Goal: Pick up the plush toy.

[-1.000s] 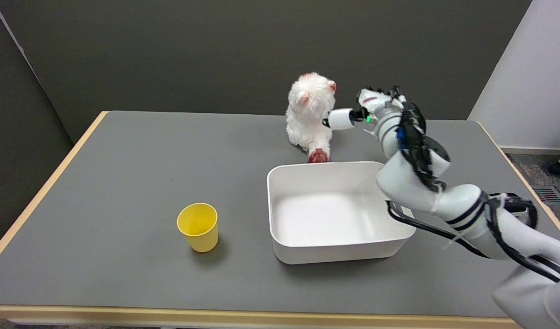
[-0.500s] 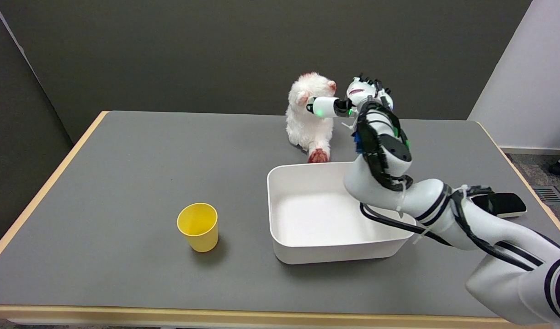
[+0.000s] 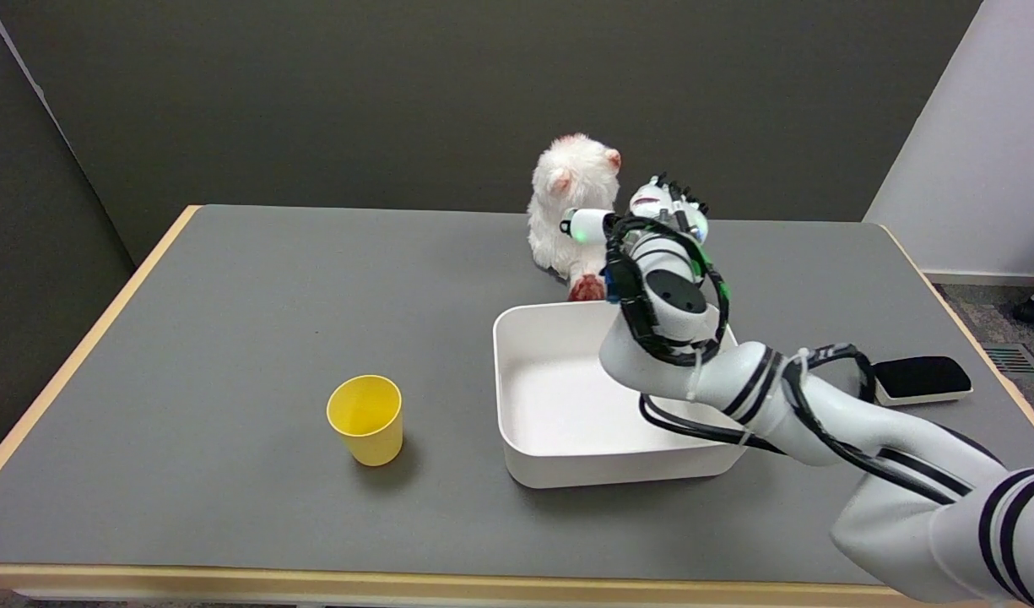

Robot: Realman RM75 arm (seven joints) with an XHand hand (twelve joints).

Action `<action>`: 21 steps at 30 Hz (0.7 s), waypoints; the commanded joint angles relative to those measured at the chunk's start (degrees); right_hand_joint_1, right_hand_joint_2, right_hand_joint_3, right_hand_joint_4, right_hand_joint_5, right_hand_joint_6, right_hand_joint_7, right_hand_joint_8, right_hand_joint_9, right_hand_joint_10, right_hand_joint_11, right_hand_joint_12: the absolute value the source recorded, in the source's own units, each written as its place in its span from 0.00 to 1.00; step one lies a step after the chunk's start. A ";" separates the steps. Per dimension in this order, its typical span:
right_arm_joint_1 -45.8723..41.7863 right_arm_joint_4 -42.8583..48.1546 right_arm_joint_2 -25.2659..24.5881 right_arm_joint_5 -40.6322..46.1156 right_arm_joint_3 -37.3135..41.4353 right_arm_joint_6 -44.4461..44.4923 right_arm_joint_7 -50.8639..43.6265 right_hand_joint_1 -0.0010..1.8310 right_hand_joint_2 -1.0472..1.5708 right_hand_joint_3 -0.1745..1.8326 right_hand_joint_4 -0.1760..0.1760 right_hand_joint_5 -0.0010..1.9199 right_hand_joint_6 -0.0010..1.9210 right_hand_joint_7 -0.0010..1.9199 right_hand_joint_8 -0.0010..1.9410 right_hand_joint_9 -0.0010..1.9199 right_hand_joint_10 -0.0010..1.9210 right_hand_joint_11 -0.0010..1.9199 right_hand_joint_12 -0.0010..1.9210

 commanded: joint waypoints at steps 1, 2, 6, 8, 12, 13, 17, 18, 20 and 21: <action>5.06 -16.17 -8.28 -1.07 -2.87 5.28 8.81 0.21 0.64 0.38 0.00 0.00 0.00 0.00 0.00 0.00 0.00 0.00 0.46; 5.48 -16.66 -8.61 -1.07 -2.92 5.60 8.81 0.21 0.64 0.38 0.00 0.00 0.00 0.00 0.00 0.00 0.00 0.00 0.46; 7.18 -18.76 -9.55 -1.07 -3.08 6.36 8.81 0.21 0.64 0.37 0.00 0.00 0.00 0.00 0.00 0.00 0.00 0.00 0.46; 7.87 -20.03 -9.91 -1.07 -3.24 6.39 8.98 0.21 0.65 0.37 0.00 0.00 0.00 0.00 0.00 0.00 0.00 0.00 0.46; 8.30 -21.92 -10.09 -0.91 -3.24 6.44 12.07 0.21 0.65 0.37 0.00 0.00 0.00 0.00 0.00 0.00 0.00 0.00 0.46; 8.30 -22.29 -10.09 -0.88 -3.27 6.44 13.08 0.21 0.65 0.37 0.00 0.00 0.00 0.00 0.00 0.00 0.00 0.00 0.46; 7.99 -24.10 -10.28 -0.27 -3.52 6.44 18.81 0.21 0.65 0.37 0.00 0.00 0.00 0.00 0.00 0.00 0.00 0.00 0.45; 7.85 -24.34 -10.33 -0.27 -3.62 6.44 19.99 0.21 0.65 0.37 0.00 0.00 0.00 0.00 0.00 0.00 0.00 0.00 0.45; 7.56 -24.47 -10.41 -0.62 -4.07 6.44 22.46 0.22 0.65 0.37 0.00 0.00 0.00 0.00 0.00 0.00 0.00 0.00 0.45; 7.36 -24.44 -10.44 -0.79 -4.18 6.44 23.59 0.22 0.64 0.40 0.00 0.00 0.00 0.00 0.00 0.00 0.00 0.00 0.44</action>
